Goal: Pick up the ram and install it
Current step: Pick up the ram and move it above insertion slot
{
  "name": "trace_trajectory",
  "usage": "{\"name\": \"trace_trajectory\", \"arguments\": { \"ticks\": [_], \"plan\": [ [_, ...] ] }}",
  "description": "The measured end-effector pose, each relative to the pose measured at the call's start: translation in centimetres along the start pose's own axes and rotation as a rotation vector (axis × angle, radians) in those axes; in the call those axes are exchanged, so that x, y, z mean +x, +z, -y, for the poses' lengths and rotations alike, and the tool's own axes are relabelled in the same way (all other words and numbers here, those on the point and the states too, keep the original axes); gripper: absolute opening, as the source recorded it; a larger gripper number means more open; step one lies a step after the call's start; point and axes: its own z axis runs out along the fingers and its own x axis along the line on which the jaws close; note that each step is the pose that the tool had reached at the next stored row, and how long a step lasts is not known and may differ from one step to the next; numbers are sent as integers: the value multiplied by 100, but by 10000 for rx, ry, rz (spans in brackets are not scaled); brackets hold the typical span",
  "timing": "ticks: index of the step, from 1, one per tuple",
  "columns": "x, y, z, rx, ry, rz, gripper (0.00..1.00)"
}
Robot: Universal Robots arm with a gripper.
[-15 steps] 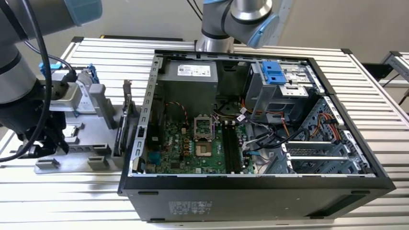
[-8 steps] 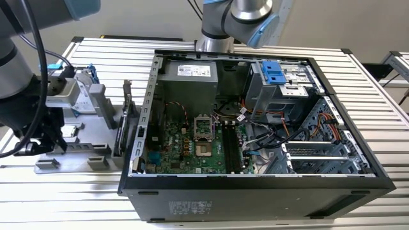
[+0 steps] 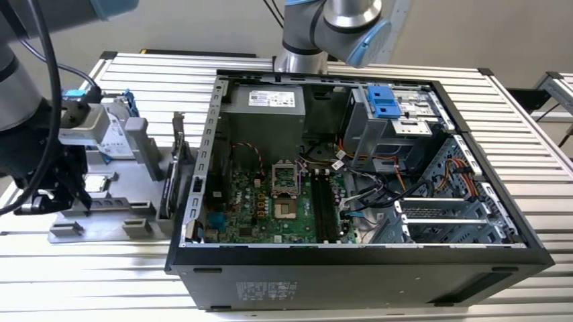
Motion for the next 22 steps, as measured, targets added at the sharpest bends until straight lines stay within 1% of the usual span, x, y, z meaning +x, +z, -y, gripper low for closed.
{"name": "trace_trajectory", "arguments": {
  "ticks": [22],
  "plan": [
    [1,-227,0,1,4,0,0]
  ]
}}
